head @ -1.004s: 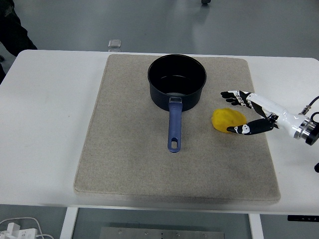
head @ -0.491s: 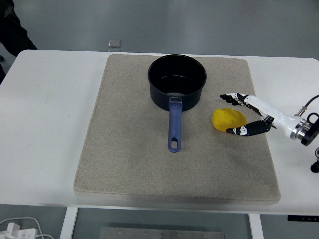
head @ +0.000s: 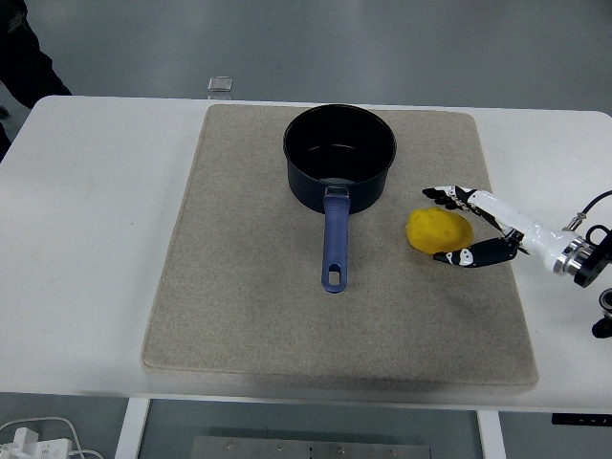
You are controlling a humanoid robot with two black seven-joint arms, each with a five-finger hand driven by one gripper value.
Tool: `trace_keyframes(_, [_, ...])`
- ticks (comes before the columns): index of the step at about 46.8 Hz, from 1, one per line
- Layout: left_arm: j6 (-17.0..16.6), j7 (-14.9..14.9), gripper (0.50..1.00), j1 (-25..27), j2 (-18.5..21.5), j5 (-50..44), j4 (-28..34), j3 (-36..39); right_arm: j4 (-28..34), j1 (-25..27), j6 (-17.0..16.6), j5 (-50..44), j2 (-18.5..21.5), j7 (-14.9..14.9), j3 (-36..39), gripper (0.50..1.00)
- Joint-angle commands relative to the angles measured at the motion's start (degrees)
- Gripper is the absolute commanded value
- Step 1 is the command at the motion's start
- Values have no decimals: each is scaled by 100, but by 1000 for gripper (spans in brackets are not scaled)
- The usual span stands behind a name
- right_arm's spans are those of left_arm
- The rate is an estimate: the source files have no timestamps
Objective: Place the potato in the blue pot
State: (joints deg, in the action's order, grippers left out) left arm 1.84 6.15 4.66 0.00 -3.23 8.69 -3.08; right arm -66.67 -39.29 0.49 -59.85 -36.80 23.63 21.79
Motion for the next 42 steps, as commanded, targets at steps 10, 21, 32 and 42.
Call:
trace_keyframes(10, [0, 0, 999, -9, 0, -2, -8, -9, 49, 18, 30, 9, 15, -8, -8, 885])
trace_keyframes(21, [0, 0, 999, -9, 0, -2, 1, 0, 67, 18, 48, 0, 41, -43, -8, 723])
trace_keyframes(32, [0, 0, 999, -9, 0, -2, 1, 0, 67, 54, 57, 0, 50, -61, -8, 500])
trace_keyframes(42, [0, 0, 999, -9, 0, -2, 1, 0, 67, 54, 48, 26, 41, -34, -8, 500])
